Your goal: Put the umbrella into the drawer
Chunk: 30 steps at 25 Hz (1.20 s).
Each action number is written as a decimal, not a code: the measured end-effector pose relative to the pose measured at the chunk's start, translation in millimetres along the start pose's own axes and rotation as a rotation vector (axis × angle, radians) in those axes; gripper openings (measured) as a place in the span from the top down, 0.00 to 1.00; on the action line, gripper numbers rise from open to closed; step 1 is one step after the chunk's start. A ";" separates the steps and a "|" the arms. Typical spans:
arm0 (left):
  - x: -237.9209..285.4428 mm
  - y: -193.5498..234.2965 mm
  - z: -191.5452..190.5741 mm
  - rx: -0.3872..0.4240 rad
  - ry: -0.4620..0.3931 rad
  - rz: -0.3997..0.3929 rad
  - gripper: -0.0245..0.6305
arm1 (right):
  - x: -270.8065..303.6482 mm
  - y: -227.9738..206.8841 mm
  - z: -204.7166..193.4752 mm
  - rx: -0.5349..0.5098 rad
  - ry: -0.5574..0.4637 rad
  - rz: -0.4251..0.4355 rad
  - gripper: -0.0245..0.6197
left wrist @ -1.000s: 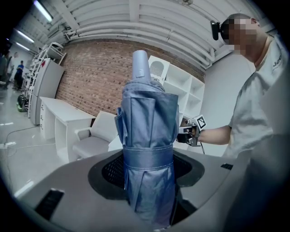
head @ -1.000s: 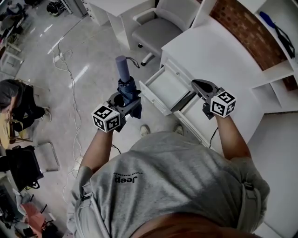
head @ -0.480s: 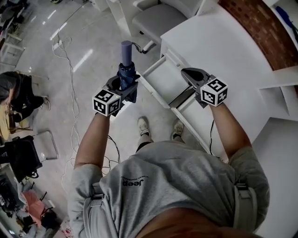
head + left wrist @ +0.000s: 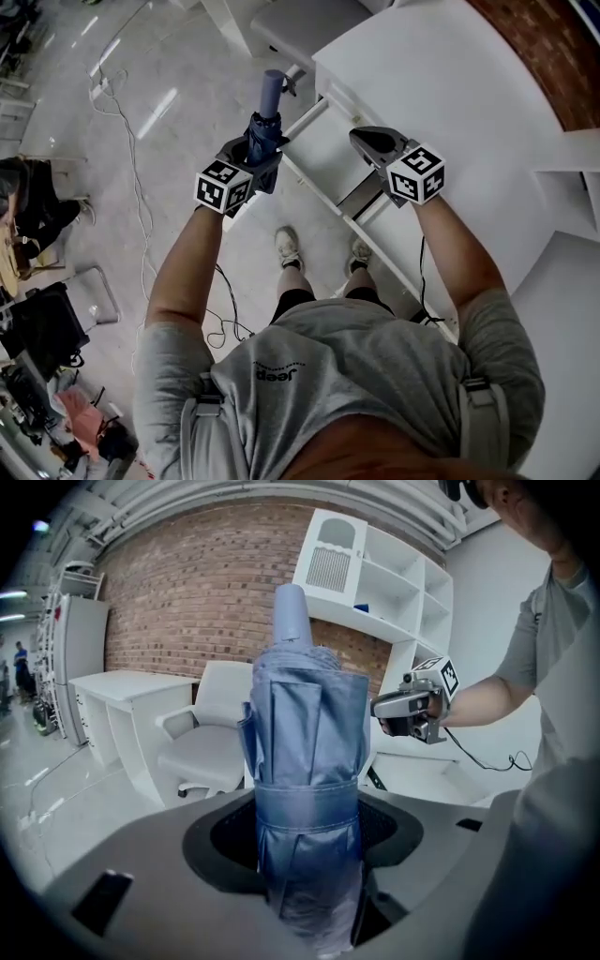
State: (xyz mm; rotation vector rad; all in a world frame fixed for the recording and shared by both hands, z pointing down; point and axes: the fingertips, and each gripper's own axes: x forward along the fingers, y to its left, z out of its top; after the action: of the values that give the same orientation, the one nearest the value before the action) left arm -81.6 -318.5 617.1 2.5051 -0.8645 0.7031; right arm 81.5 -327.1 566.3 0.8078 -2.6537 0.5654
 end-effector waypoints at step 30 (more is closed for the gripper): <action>213.4 78.4 -141.3 0.492 0.509 -0.057 0.56 | 96.1 -77.4 -92.1 0.008 0.029 0.007 0.95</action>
State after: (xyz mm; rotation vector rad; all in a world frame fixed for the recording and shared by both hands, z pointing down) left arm -33.4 -400.3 867.4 2.5315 -0.4706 1.6027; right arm 66.6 -388.7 706.5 0.7873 -2.6308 0.5856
